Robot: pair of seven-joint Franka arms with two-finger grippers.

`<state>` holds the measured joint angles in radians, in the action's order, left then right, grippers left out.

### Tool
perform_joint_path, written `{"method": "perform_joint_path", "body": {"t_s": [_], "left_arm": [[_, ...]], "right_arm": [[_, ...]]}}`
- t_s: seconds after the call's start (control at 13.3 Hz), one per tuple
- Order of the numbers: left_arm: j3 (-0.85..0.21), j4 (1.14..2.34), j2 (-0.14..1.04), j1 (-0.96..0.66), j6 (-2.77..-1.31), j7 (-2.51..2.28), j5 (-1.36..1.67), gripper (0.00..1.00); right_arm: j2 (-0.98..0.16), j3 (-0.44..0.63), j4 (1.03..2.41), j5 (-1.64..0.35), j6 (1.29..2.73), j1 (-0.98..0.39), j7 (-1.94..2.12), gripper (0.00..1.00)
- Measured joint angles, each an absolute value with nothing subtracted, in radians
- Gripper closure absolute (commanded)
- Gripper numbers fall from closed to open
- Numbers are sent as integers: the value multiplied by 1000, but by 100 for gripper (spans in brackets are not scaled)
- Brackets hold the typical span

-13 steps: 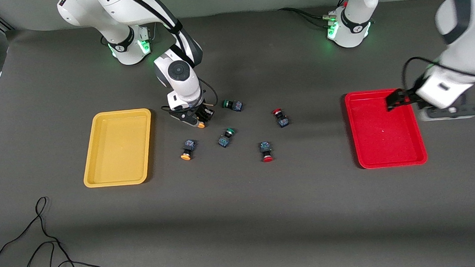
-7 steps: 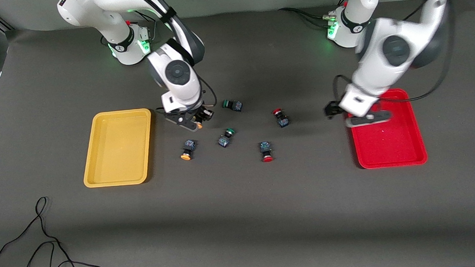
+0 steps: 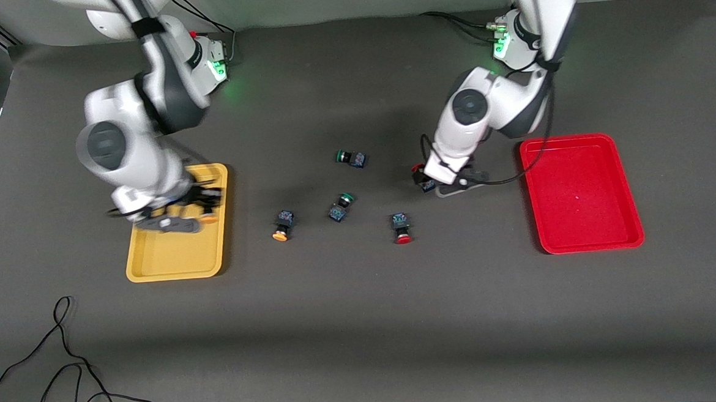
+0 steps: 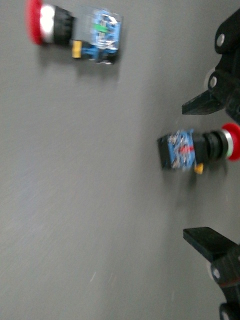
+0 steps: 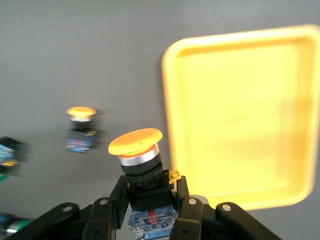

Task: Place red and yellow buttons in trays

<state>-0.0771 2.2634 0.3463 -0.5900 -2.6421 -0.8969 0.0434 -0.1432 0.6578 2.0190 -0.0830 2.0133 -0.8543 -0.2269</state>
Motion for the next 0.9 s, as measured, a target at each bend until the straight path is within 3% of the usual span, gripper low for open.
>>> {"method": "perform_joint_path", "body": {"t_s": [0.08, 0.15, 0.23, 0.38, 0.45, 0.68, 0.9], "left_arm": [[-77, 2262, 378, -611, -2678, -921, 44, 3], [-77, 2261, 404, -623, -2713, -938, 45, 11], [-76, 2260, 424, -627, -2743, -942, 45, 30], [-76, 2254, 451, -629, -2766, -942, 45, 93], [-75, 2252, 451, -630, -2767, -942, 45, 100], [-75, 2236, 442, -632, -2766, -942, 45, 100], [-67, 2213, 415, -631, -2705, -942, 45, 100]], "right_arm": [[-136, 718, 2041, -83, 2013, -853, -130, 78], [-125, 765, 2073, -84, 2016, -851, -62, 78], [-115, 806, 2114, -84, 2031, -852, -1, 78], [-109, 891, 2215, -84, 2136, -852, 132, 78], [-114, 923, 2269, -84, 2210, -848, 180, 78], [-163, 943, 2368, -91, 2378, -811, 245, 78], [-266, 939, 2372, -298, 2419, -808, 413, 78]]}}
